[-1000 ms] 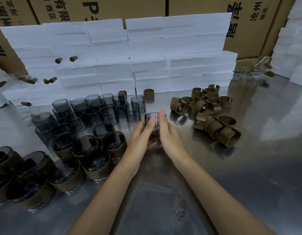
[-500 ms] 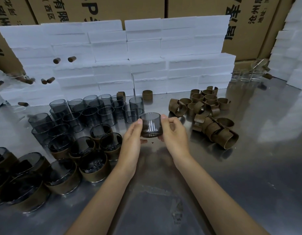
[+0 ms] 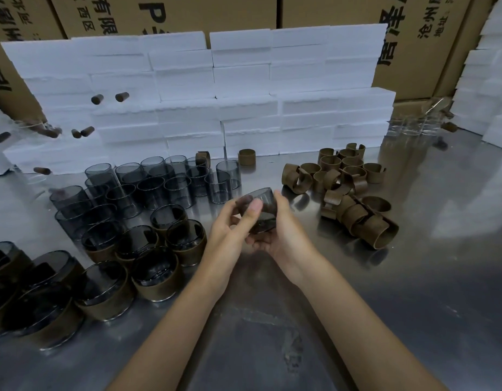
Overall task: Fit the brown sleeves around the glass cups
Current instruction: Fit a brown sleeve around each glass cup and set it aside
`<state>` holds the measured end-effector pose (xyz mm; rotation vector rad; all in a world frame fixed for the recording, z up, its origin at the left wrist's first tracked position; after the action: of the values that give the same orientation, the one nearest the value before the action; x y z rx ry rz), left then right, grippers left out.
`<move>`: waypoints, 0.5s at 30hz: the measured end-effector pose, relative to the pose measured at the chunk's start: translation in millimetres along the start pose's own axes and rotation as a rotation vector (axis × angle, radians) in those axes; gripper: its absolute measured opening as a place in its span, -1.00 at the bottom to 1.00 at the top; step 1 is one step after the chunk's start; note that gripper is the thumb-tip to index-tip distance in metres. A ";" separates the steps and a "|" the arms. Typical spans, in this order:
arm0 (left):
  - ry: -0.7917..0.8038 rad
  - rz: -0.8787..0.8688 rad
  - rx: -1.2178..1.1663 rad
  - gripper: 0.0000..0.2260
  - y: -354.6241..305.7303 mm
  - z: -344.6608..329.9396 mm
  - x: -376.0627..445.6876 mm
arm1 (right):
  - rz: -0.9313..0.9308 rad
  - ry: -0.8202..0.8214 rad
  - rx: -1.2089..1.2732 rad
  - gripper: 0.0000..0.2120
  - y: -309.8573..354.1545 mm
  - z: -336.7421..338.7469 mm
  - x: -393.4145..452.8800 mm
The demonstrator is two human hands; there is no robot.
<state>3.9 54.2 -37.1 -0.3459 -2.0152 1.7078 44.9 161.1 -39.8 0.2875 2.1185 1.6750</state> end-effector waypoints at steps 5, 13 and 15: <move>-0.001 -0.032 -0.003 -0.56 -0.5 -2.3 -2.0 | 0.034 -0.112 -0.019 -0.53 5.7 8.6 -0.6; -0.060 0.029 -0.110 -0.57 2.2 1.1 -1.0 | 0.095 -0.092 -0.133 -0.54 6.5 11.7 -1.5; -0.075 0.023 -0.079 -0.60 2.2 3.4 -0.2 | 0.074 -0.034 -0.187 -0.52 8.0 11.4 -2.9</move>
<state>2.2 51.6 -39.6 -0.3377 -2.1443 1.6818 51.8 172.0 -33.6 0.3380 1.9314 1.8811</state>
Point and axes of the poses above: each hand's wrist, its own x-axis towards the middle knuckle, its own z-axis out of the back of the hand, y = z × x, the point moved 3 cm from there along x, towards the middle knuckle, and after that the axes turned 9 degrees about -x, right-handed, at the moved point
